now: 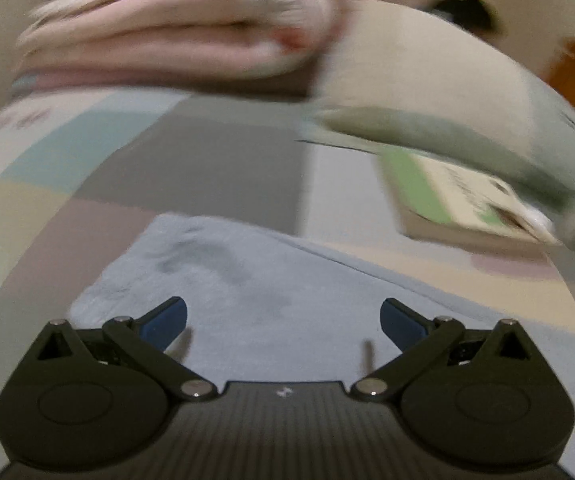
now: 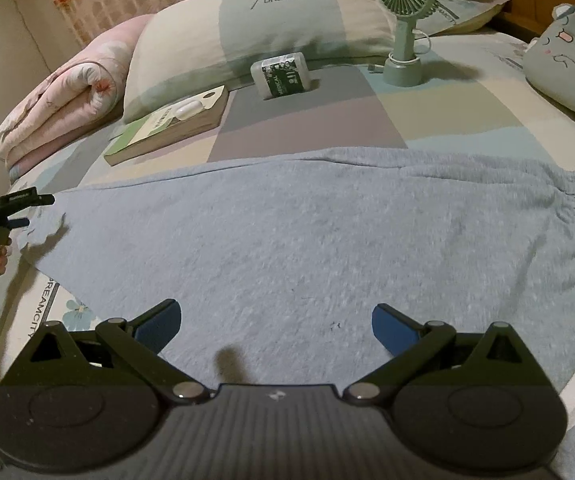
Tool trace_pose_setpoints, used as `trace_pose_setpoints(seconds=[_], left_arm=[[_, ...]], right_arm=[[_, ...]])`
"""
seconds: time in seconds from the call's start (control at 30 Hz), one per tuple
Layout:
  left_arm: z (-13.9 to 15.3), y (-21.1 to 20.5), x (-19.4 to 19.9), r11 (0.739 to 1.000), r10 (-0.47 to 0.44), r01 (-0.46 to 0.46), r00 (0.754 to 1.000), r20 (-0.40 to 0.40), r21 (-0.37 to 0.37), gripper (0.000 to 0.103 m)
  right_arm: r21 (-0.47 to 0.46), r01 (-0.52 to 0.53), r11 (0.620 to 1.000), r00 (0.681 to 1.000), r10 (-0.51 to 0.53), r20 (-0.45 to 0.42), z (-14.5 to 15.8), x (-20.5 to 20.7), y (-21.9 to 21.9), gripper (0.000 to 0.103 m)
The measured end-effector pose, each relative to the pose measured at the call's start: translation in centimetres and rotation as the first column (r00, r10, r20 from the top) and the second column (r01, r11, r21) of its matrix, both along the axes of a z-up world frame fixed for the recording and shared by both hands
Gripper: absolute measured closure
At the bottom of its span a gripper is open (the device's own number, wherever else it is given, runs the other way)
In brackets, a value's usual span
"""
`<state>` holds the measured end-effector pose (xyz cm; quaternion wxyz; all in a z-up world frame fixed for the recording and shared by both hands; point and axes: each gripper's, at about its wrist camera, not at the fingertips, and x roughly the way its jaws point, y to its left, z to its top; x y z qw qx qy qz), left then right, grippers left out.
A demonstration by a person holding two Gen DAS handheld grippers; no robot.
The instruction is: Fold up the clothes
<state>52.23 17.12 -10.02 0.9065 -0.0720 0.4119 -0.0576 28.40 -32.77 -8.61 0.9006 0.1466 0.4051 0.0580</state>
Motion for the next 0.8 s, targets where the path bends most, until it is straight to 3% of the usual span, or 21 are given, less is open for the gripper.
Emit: trace_pose_setpoints(seconds=[0.13, 0.57, 0.7, 0.8], left_arm=[[-0.4, -0.1, -0.2, 0.998, -0.008, 0.007, 1.0, 0.025, 0.064, 0.001], [1.5, 1.9, -0.2, 0.99, 0.138, -0.137, 0.981, 0.133, -0.02, 0.001], [0.4, 1.9, 1.8, 0.991, 0.087, -0.078, 0.993, 0.078, -0.104, 0.001], [-1.0, 2.0, 3.0, 0.991, 0.122, -0.12, 0.992, 0.041, -0.062, 0.001]], right_arm=[[-0.012, 0.002, 1.0, 1.0, -0.003, -0.015, -0.4, 0.2, 0.1, 0.0], [-0.014, 0.028, 1.0, 0.999, -0.028, -0.031, -1.0, 0.5, -0.1, 0.0], [-0.028, 0.015, 0.999, 0.999, -0.016, -0.031, -1.0, 0.5, 0.2, 0.0], [-0.033, 0.008, 0.999, 0.999, -0.009, -0.037, -1.2, 0.5, 0.3, 0.0]])
